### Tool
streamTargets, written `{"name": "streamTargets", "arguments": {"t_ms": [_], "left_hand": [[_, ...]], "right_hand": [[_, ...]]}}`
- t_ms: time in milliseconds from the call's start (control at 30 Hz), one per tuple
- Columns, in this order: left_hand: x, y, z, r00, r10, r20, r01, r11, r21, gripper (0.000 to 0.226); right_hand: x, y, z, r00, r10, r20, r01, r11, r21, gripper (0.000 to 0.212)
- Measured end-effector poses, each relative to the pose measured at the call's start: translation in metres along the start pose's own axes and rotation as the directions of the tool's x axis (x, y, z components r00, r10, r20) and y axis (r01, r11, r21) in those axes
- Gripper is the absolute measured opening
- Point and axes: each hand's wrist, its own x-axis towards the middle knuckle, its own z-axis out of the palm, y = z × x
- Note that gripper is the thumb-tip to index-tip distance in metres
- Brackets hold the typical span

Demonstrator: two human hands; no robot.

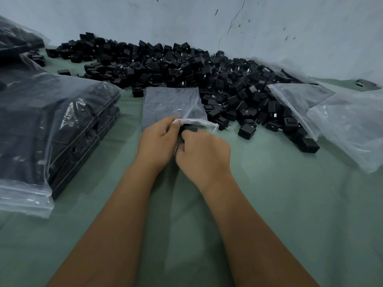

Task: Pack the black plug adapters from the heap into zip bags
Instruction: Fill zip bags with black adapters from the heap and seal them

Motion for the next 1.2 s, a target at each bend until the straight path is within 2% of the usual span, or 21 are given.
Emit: {"name": "streamTargets", "arguments": {"t_ms": [233,500,700,867,1200], "left_hand": [[0.000,-0.001,0.000,1.000,0.017,-0.001,-0.017,1.000,-0.009,0.030],[0.002,-0.004,0.002,0.999,0.030,-0.008,-0.030,0.999,0.018,0.029],[0.001,-0.002,0.001,0.999,0.038,-0.007,-0.038,0.999,0.019,0.029],[0.001,-0.002,0.001,0.999,0.041,0.002,-0.041,0.999,0.021,0.029],[-0.001,0.000,0.000,0.993,0.112,0.026,-0.114,0.988,0.108,0.029]], "right_hand": [[0.000,0.004,0.011,0.996,0.007,0.085,-0.007,1.000,-0.001,0.020],[0.001,0.008,0.013,0.996,0.049,0.080,-0.047,0.999,-0.022,0.023],[0.001,0.012,0.014,0.984,-0.021,0.176,0.012,0.999,0.050,0.029],[0.001,0.010,0.011,0.993,0.088,0.074,-0.091,0.995,0.049,0.025],[0.004,0.015,0.015,0.976,0.049,0.212,-0.057,0.998,0.033,0.035]]}}
